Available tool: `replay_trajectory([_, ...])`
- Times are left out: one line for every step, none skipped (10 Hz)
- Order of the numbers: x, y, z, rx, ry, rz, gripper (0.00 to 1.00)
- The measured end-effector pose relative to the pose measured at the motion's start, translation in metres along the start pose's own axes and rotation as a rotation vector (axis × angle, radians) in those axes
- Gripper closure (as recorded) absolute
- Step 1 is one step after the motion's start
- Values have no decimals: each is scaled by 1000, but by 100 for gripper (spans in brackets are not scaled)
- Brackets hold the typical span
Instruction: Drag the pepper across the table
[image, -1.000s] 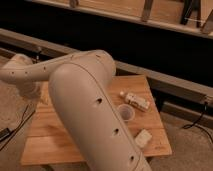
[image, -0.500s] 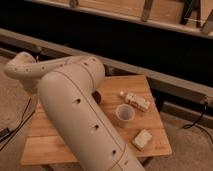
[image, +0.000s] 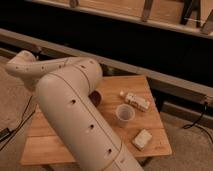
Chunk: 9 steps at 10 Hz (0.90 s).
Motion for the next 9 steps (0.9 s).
replay_trajectory([0,0,0,0,0,0,35])
replay_trajectory([0,0,0,0,0,0,35])
replay_trajectory([-1,0,2,-5,1,4,35])
replay_trajectory([-6,2,9,-29,7,16,35])
replay_trajectory([-13,4,13,-59,8,13,35])
replay_trajectory([-21,1,17,-88,10,15,35])
replay_trajectory([-25,-2,19,-101,11,20,35])
replay_trajectory([-32,-12,23,-114,14,30,35])
replay_trajectory([-35,-17,25,-116,15,34,35])
